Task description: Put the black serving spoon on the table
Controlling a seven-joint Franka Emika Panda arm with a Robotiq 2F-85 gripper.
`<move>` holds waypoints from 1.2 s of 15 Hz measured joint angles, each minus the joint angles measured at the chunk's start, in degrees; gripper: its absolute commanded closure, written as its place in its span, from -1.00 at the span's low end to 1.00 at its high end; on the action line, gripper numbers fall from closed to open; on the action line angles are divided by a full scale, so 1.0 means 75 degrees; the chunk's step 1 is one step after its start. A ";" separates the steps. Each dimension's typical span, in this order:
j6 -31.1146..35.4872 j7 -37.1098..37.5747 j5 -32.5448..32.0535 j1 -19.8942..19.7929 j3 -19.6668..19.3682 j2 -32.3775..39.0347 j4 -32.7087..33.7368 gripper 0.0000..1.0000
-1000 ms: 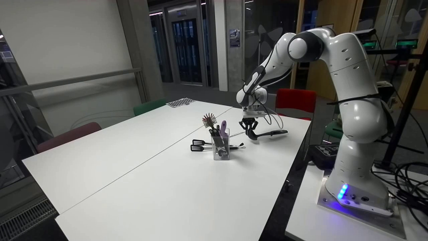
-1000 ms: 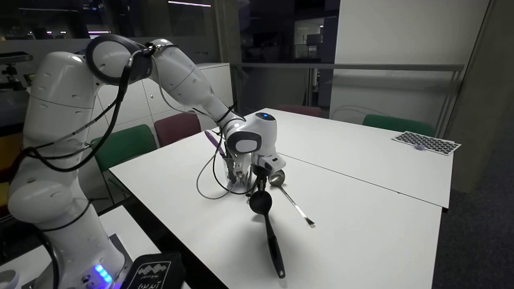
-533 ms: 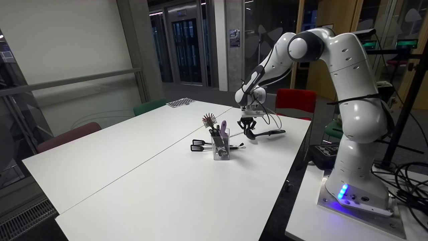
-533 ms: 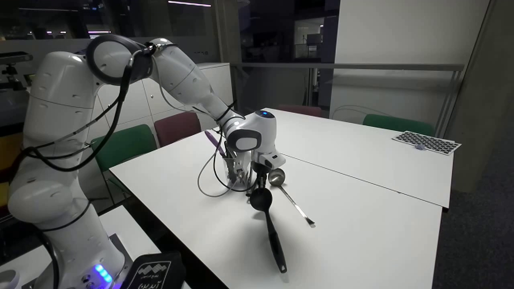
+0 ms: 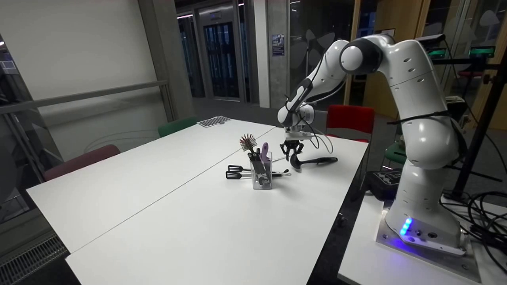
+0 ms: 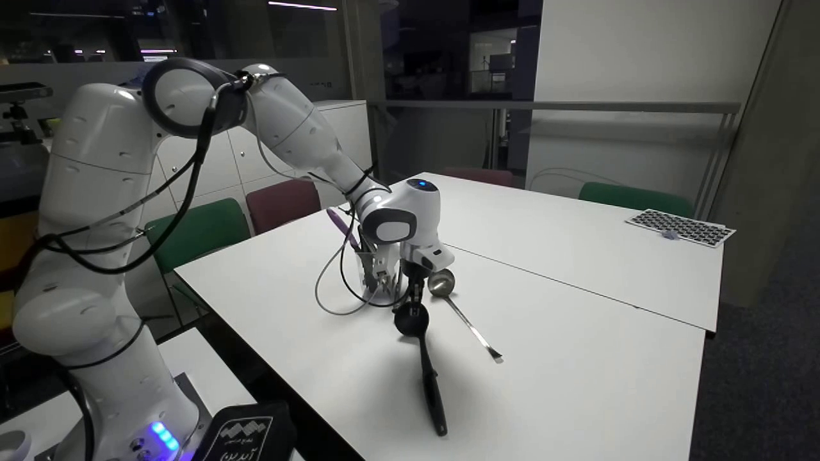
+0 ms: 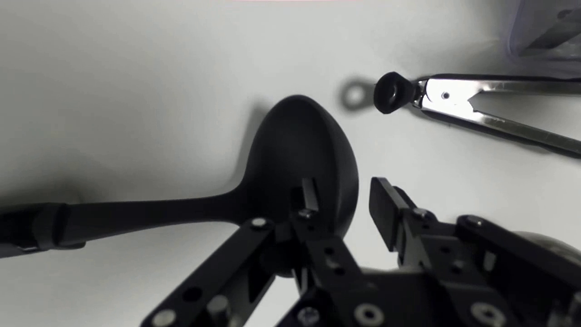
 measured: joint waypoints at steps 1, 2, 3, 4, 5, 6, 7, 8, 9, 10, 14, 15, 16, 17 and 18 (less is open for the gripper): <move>0.0000 0.0000 0.0000 0.0000 0.0000 -0.0003 0.0002 -0.50; 0.0014 0.0000 0.0001 -0.0003 0.0000 -0.0028 0.0003 -0.64; 0.0062 -0.0010 0.0001 -0.0008 -0.0002 -0.0094 -0.0003 -0.80; 0.0080 -0.0054 0.0001 -0.0016 -0.0005 -0.0228 -0.0021 -0.94; 0.0086 -0.0220 0.0065 -0.0031 0.0003 -0.0434 -0.0063 -1.00; 0.0087 -0.0509 0.0199 -0.0060 0.0034 -0.0732 -0.0142 -1.00; 0.0083 -0.0849 0.0379 -0.0112 0.0103 -0.1091 -0.0259 -1.00; 0.0049 -0.1208 0.0618 -0.0149 0.0174 -0.1476 -0.0394 -1.00; -0.0088 -0.1565 0.0833 -0.0183 0.0246 -0.1889 -0.0540 -1.00; -0.0414 -0.1840 0.0980 -0.0194 0.0288 -0.2307 -0.0667 -1.00; -0.2859 -0.2642 0.1425 -0.0187 0.0301 -0.3874 -0.0962 -1.00; -0.3460 -0.2805 0.1542 -0.0183 0.0278 -0.4154 -0.0999 -1.00; -0.4044 -0.2934 0.1640 -0.0180 0.0247 -0.4357 -0.1012 -1.00; -0.4406 -0.3016 0.1696 -0.0179 0.0219 -0.4484 -0.1021 -1.00; -0.4528 -0.3063 0.1711 -0.0176 0.0203 -0.4542 -0.1032 -1.00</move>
